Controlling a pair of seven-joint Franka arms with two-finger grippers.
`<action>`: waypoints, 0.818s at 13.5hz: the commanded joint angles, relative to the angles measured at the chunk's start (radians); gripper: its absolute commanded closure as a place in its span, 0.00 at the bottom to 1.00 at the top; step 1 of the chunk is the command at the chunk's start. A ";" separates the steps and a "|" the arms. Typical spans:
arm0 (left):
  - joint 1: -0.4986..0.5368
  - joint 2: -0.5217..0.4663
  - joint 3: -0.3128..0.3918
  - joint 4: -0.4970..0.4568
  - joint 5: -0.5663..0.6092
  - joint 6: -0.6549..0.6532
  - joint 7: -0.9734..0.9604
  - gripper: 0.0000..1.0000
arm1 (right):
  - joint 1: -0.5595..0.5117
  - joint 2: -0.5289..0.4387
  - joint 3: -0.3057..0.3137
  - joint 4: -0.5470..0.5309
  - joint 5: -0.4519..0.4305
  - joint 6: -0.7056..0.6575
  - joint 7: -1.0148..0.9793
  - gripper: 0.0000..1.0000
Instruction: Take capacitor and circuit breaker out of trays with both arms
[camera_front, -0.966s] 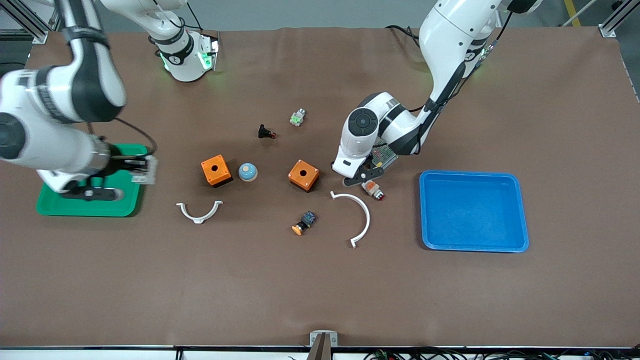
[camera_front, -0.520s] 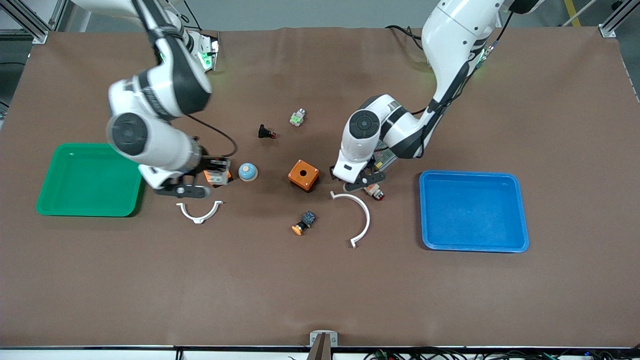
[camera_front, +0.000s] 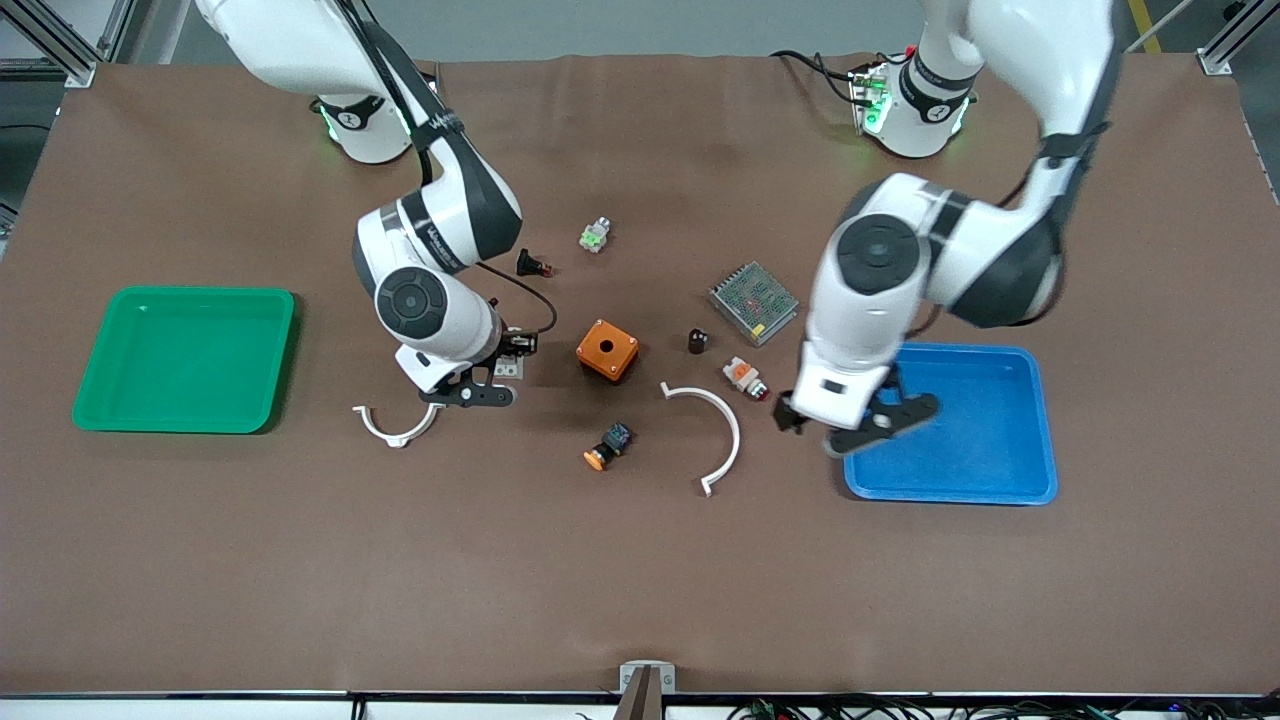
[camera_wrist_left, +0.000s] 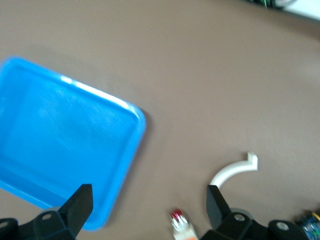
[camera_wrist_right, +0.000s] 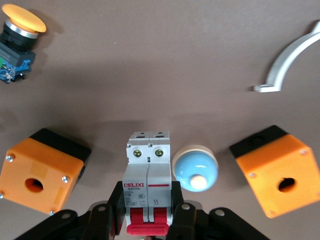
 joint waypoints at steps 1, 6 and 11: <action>0.091 -0.064 -0.016 -0.002 0.005 -0.040 0.161 0.00 | 0.038 0.038 -0.014 0.025 0.040 0.020 0.006 0.74; 0.292 -0.202 -0.018 -0.001 -0.160 -0.158 0.554 0.00 | 0.037 0.082 -0.014 0.025 0.040 0.055 0.005 0.73; 0.307 -0.341 0.070 -0.019 -0.266 -0.336 0.734 0.00 | 0.038 0.107 -0.014 0.024 0.040 0.082 0.005 0.69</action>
